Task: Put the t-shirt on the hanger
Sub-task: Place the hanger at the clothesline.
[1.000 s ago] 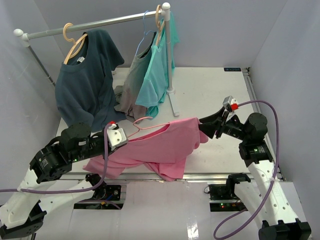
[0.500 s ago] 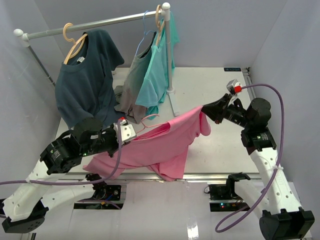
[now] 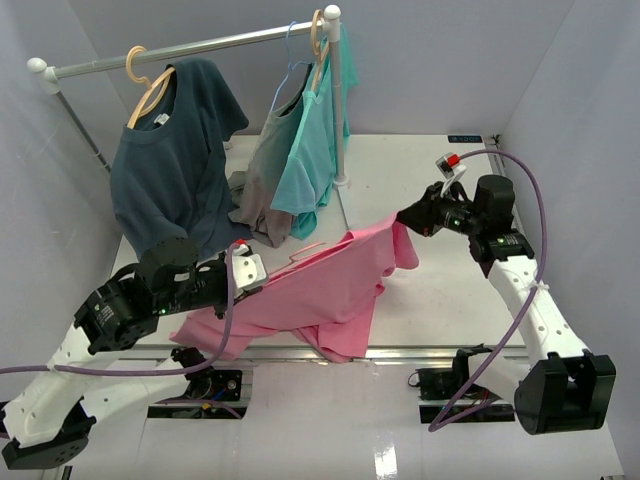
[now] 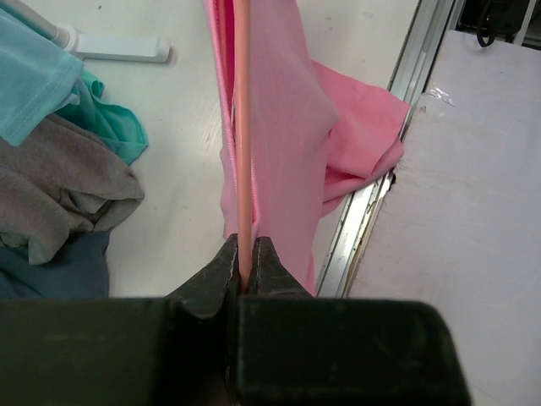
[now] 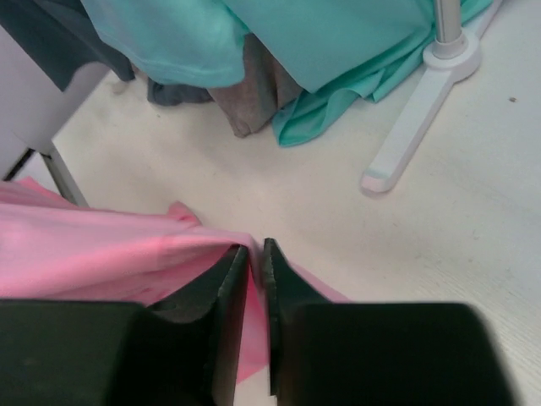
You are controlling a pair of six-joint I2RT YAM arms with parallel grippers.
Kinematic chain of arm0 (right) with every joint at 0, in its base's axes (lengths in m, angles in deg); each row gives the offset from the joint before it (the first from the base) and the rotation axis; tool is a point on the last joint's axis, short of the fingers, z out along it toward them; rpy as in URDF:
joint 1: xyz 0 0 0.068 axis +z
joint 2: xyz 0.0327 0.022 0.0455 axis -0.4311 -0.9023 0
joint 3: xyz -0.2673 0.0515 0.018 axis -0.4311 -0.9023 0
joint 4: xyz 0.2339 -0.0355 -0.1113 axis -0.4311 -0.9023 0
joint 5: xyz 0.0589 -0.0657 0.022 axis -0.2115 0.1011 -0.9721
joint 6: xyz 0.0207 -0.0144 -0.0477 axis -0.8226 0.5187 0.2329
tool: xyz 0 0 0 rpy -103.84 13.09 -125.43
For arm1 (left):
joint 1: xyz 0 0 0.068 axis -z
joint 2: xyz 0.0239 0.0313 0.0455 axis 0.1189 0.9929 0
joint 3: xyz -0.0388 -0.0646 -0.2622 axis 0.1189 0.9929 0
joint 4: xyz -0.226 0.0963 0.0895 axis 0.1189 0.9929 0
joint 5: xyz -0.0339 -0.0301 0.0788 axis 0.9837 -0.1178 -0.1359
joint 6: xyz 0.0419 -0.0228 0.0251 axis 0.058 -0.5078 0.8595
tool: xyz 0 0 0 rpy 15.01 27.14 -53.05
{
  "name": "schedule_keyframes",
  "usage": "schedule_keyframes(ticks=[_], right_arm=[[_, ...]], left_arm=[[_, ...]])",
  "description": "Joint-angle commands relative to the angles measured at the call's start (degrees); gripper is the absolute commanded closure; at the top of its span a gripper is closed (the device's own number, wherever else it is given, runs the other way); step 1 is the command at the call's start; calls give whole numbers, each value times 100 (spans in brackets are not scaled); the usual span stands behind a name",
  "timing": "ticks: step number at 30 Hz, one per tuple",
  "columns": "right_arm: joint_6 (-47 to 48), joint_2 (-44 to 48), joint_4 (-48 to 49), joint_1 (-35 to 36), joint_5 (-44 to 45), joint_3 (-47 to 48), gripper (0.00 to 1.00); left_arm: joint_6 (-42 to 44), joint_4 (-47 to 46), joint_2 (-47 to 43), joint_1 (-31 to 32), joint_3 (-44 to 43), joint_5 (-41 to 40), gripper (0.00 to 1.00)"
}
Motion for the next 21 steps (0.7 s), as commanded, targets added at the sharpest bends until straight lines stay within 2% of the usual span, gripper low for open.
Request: schedule_keyframes(ticks=[1, 3, 5, 7, 11, 15, 21], right_arm=[[142, 506, -24, -54, 65, 16, 65], [206, 696, -304, -42, 97, 174, 54], [258, 852, -532, -1, 192, 282, 48], [264, 1192, -669, 22, 340, 300, 48], [294, 1744, -1042, 25, 664, 389, 54], [309, 2144, -963, 44, 8, 496, 56], [493, 2185, -106, 572, -1420, 455, 48]], left_arm=[[63, -280, 38, 24, -83, 106, 100], [38, -363, 70, 22, -128, 13, 100], [8, -405, 119, 25, -163, -63, 100], [-61, -457, 143, 16, -209, -190, 100], [-116, -454, 209, 16, -252, -335, 100], [-132, -511, 323, 21, -224, -379, 100], [-186, -576, 528, 16, -311, -174, 100]])
